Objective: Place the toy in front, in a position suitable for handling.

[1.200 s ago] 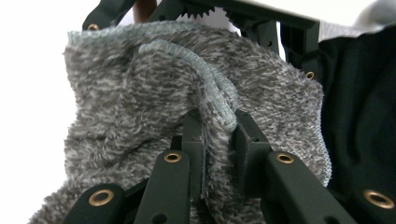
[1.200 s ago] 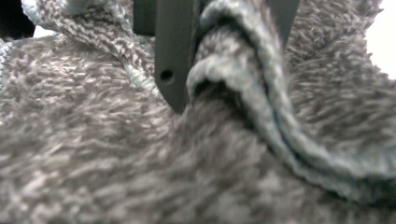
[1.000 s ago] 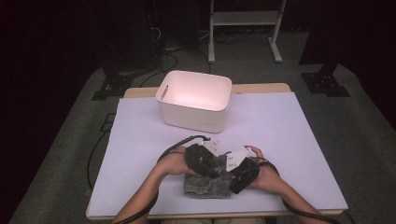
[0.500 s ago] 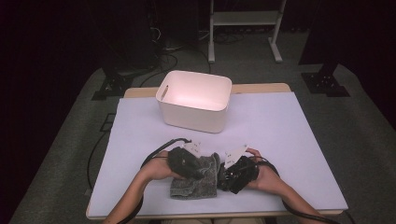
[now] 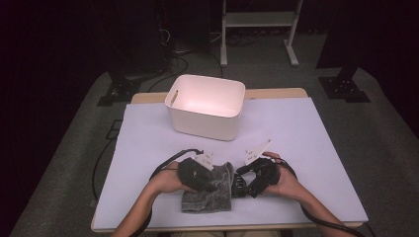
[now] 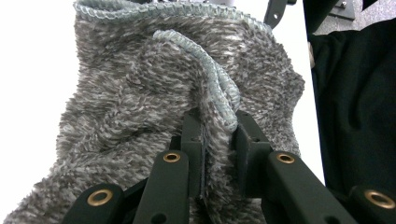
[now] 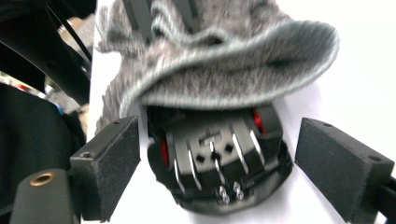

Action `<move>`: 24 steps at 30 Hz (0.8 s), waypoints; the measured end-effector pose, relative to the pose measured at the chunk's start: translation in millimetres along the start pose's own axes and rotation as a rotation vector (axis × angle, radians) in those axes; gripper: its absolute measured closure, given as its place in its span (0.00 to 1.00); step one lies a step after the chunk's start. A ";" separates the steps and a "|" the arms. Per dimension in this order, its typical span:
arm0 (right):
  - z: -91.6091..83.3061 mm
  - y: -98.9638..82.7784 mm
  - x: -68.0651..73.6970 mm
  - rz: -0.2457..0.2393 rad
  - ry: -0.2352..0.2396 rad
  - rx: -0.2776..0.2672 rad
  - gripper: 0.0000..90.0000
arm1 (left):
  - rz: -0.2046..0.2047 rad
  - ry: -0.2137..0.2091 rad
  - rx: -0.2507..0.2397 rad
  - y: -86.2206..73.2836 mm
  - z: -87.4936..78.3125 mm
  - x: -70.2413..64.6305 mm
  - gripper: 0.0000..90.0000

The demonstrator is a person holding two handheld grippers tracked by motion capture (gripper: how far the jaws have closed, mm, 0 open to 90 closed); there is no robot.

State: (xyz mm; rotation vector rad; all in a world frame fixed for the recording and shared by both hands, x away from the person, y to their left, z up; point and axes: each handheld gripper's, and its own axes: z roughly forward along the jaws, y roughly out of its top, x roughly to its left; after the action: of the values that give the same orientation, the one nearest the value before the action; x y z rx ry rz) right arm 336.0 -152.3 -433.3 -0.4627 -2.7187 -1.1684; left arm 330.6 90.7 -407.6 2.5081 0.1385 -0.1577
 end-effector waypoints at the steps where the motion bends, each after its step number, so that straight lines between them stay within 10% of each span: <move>1: 0.2 2.0 -1.6 0.001 0.006 -0.002 0.14 | 0.001 -0.002 -0.001 0.1 0.2 -0.3 0.85; 18: 14.8 1.6 -23.2 0.157 0.118 0.050 0.24 | -0.003 -0.029 -0.012 1.1 -0.4 -0.3 0.85; 24: 14.1 -2.6 -18.6 0.124 0.099 0.040 0.25 | -0.021 -0.006 -0.026 5.1 -5.8 4.1 0.82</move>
State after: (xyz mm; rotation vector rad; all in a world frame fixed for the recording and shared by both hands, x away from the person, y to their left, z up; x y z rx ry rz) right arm 352.5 -147.9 -449.4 -0.5444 -2.5840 -1.0738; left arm 335.8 90.3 -400.6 2.4812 0.1641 -0.1707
